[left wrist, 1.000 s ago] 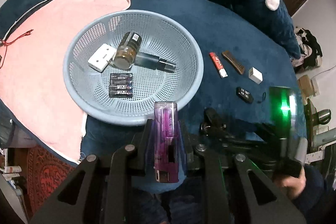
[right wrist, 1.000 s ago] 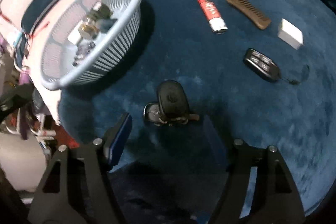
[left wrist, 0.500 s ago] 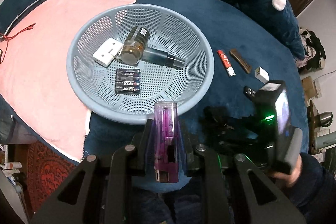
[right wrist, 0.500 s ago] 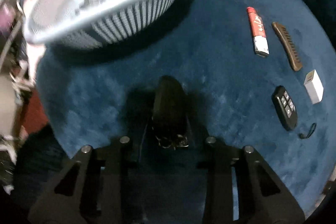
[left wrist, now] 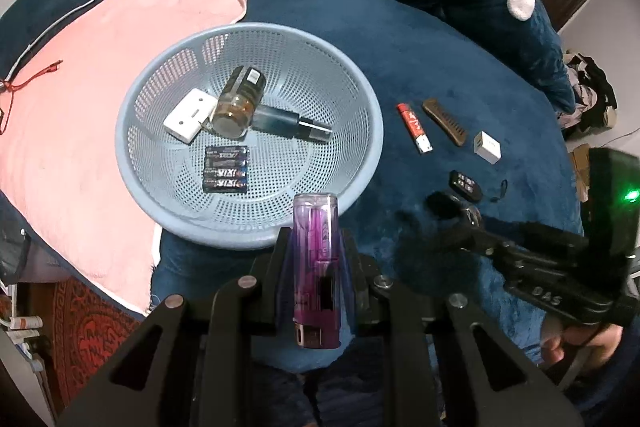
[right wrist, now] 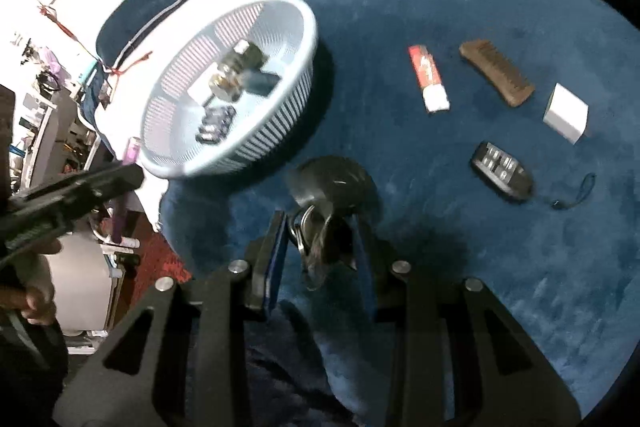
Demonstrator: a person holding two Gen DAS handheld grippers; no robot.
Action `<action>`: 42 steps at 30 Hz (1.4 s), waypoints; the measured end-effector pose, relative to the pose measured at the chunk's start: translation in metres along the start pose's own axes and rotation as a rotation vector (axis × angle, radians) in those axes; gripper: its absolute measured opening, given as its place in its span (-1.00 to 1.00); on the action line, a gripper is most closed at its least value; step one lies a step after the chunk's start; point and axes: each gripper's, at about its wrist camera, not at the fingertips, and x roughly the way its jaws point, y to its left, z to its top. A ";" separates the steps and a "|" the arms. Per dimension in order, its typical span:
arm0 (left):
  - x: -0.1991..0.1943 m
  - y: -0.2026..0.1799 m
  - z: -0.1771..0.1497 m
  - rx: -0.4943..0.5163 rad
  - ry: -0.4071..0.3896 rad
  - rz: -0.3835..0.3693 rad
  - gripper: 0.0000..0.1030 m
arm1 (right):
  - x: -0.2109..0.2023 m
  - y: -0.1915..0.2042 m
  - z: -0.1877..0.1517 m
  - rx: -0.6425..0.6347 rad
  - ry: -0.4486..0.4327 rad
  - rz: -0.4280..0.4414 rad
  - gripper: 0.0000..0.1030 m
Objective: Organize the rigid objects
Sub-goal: 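Carry the purple lighter and car keys into the blue basket and open both tools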
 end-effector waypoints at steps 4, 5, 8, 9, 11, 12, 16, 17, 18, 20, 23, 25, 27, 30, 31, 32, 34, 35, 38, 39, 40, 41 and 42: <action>-0.006 0.003 0.005 -0.003 -0.015 0.006 -0.58 | -0.007 0.007 0.014 -0.021 -0.025 -0.007 -0.51; -0.007 0.004 0.006 -0.005 -0.017 0.006 -0.58 | -0.010 0.009 0.016 -0.026 -0.033 -0.006 -0.51; -0.009 0.009 0.008 -0.012 -0.021 0.012 -0.58 | -0.009 0.015 0.021 -0.041 -0.040 0.002 -0.51; -0.009 0.011 0.009 -0.016 -0.023 0.014 -0.58 | -0.011 0.017 0.023 -0.047 -0.044 0.004 -0.52; -0.009 0.016 0.011 -0.024 -0.026 0.016 -0.58 | -0.019 0.018 0.026 -0.056 -0.052 0.007 -0.51; -0.010 0.019 0.013 -0.030 -0.027 0.017 -0.58 | -0.023 0.019 0.027 -0.059 -0.057 0.010 -0.51; -0.010 0.029 0.020 -0.048 -0.032 0.022 -0.58 | -0.033 0.034 0.041 -0.089 -0.086 0.014 -0.51; -0.011 0.032 0.023 -0.056 -0.035 0.021 -0.58 | -0.037 0.037 0.045 -0.098 -0.095 0.016 -0.51; -0.012 0.035 0.025 -0.060 -0.036 0.021 -0.58 | -0.039 0.041 0.049 -0.106 -0.103 0.016 -0.51; -0.015 0.040 0.032 -0.066 -0.044 0.027 -0.58 | -0.043 0.049 0.057 -0.120 -0.120 0.021 -0.51; -0.022 0.046 0.043 -0.079 -0.066 0.031 -0.58 | -0.048 0.062 0.070 -0.146 -0.146 0.030 -0.51; -0.026 0.053 0.052 -0.090 -0.083 0.030 -0.58 | -0.050 0.070 0.077 -0.162 -0.159 0.037 -0.51; -0.029 0.058 0.060 -0.096 -0.094 0.031 -0.58 | -0.048 0.080 0.084 -0.176 -0.164 0.051 -0.51; -0.026 0.063 0.067 -0.103 -0.093 0.033 -0.58 | -0.042 0.093 0.093 -0.199 -0.163 0.058 -0.51; -0.024 0.064 0.069 -0.104 -0.091 0.033 -0.58 | -0.037 0.097 0.096 -0.205 -0.157 0.059 -0.51; -0.020 0.066 0.071 -0.108 -0.086 0.033 -0.58 | -0.033 0.099 0.098 -0.207 -0.151 0.060 -0.51; -0.015 0.069 0.073 -0.112 -0.079 0.030 -0.58 | -0.026 0.102 0.100 -0.211 -0.142 0.061 -0.51; -0.011 0.070 0.073 -0.116 -0.074 0.030 -0.58 | -0.021 0.103 0.100 -0.211 -0.134 0.060 -0.51; 0.002 0.075 0.074 -0.125 -0.051 0.031 -0.58 | -0.011 0.104 0.101 -0.211 -0.115 0.062 -0.51; 0.005 0.075 0.073 -0.129 -0.048 0.035 -0.58 | -0.008 0.104 0.101 -0.212 -0.107 0.063 -0.51; 0.008 0.077 0.073 -0.135 -0.046 0.044 -0.36 | -0.004 0.103 0.101 -0.214 -0.098 0.065 -0.51; 0.011 0.078 0.073 -0.145 -0.044 0.051 -0.10 | 0.000 0.103 0.101 -0.217 -0.085 0.066 -0.47; 0.013 0.080 0.072 -0.162 -0.044 0.046 0.52 | 0.002 0.102 0.100 -0.216 -0.080 0.062 -0.47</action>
